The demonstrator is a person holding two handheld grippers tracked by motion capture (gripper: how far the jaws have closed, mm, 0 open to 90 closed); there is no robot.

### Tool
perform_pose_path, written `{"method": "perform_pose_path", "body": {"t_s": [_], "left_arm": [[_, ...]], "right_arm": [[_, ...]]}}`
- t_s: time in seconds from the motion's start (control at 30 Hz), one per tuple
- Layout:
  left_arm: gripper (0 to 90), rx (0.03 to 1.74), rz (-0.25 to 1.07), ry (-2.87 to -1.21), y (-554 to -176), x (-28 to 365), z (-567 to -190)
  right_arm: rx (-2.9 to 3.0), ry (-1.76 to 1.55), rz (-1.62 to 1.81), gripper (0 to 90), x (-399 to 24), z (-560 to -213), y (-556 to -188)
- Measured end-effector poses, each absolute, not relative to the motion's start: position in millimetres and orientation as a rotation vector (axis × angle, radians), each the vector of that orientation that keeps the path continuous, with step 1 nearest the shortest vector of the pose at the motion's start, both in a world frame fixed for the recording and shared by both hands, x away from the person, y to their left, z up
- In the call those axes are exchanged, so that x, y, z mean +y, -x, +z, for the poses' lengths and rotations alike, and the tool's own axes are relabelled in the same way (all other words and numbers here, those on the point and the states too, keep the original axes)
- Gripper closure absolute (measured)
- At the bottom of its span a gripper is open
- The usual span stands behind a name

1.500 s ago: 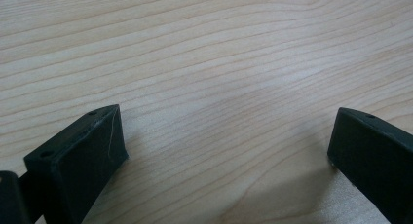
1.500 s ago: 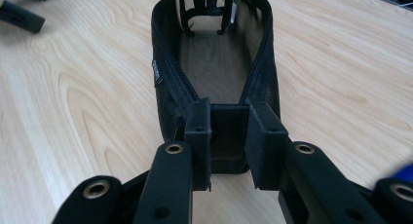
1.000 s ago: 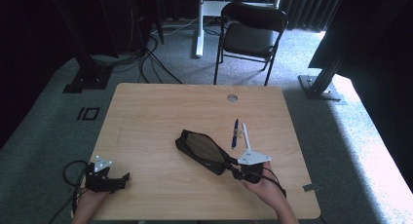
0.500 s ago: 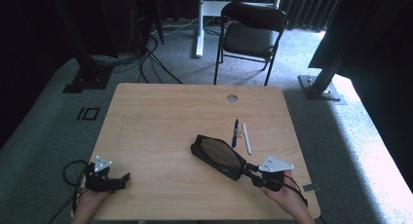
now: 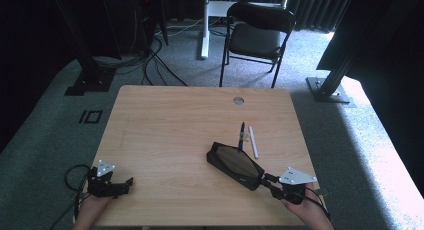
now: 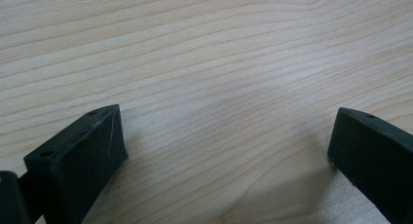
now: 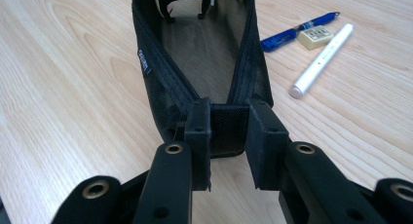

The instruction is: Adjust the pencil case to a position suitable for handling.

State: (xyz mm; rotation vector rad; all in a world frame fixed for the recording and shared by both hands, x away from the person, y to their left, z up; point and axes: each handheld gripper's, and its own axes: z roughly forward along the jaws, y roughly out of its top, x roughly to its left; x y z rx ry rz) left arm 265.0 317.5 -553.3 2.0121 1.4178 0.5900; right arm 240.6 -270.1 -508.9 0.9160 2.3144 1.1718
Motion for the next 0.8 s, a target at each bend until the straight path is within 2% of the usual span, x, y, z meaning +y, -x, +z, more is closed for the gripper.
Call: {"method": "perform_pose_path", "body": {"t_s": [0.1, 0.27, 0.43, 0.8], "left_arm": [[0.6, 1.418, 0.590, -2.011, -265, 317, -553], [0.6, 1.418, 0.590, -2.011, -265, 317, -553], [0.6, 1.418, 0.590, -2.011, -265, 317, -553], [0.6, 1.423, 0.594, -2.008, -264, 317, -553]], "right_arm": [[2.300, -0.918, 1.160, 72.7, -275, -508, -239], [2.319, -0.929, 1.134, 60.3, -278, -508, -237], [2.305, -0.947, 1.198, 55.1, -283, -502, -235], [2.077, -1.047, 1.318, 51.2, -299, -483, -250]]}}
